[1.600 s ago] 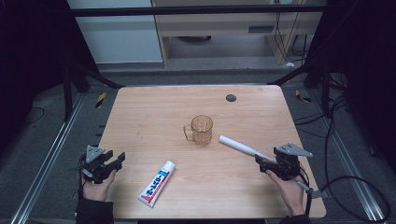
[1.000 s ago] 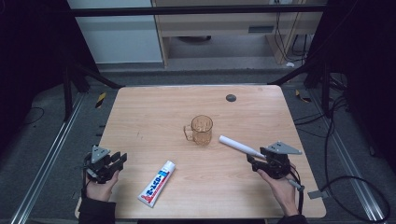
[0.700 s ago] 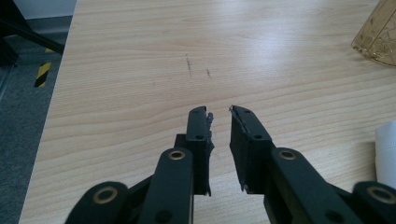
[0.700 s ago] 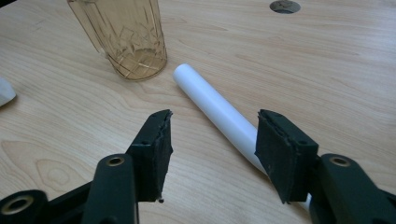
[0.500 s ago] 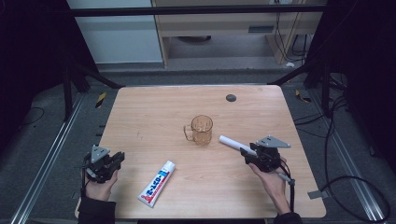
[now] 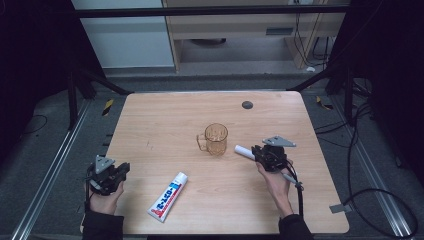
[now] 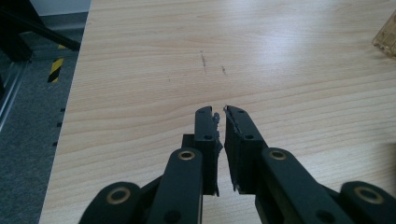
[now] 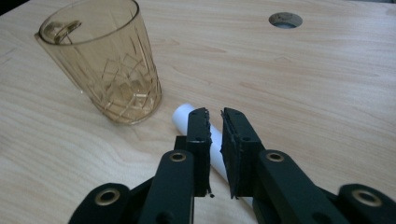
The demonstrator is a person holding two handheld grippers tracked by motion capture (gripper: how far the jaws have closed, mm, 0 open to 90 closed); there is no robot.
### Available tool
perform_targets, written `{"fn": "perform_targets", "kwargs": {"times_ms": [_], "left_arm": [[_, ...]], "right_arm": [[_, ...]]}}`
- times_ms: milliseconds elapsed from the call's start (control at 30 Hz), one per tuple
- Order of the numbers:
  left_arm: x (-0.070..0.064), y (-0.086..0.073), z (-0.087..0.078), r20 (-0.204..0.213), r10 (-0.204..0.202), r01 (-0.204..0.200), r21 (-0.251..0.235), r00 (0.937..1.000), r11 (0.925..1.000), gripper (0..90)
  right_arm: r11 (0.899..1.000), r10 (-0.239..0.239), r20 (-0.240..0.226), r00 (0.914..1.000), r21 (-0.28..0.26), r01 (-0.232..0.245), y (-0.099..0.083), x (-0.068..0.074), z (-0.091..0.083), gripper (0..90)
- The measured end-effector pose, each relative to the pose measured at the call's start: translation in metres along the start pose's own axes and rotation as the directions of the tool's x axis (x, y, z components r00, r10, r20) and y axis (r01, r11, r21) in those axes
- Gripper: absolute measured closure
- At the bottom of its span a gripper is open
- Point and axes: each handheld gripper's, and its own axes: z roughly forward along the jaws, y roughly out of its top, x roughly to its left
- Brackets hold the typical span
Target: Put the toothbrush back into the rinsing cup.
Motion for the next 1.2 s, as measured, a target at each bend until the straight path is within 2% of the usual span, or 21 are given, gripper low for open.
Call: {"fn": "perform_targets", "kwargs": {"times_ms": [167,400,700,933,1200], "left_arm": [[0.002,-0.001,0.001,-0.006,-0.001,0.001,0.007,1.0000,1.0000,80.5],[0.004,-0.002,0.002,-0.021,0.004,-0.004,0.006,0.9998,1.0000,77.1],[0.006,-0.003,0.003,-0.037,0.005,-0.004,0.004,0.9993,1.0000,71.7],[0.006,-0.003,0.003,-0.040,0.008,-0.008,0.006,0.9992,1.0000,70.7],[0.006,-0.003,0.004,-0.040,0.009,-0.009,0.009,0.9992,0.9999,70.6]], "right_arm": [[0.999,0.033,0.004,0.9994,-0.012,-0.033,0.007,0.002,0.013,89.5],[0.998,0.061,0.030,0.9977,-0.009,-0.060,0.010,0.000,0.032,90.0],[0.994,0.100,0.064,0.9929,0.041,-0.103,0.004,-0.007,0.059,90.0],[0.992,0.093,0.086,0.9919,0.077,-0.100,0.000,-0.011,0.069,90.0],[0.989,0.070,0.077,0.9946,0.126,-0.079,-0.002,-0.010,0.069,89.7]]}}
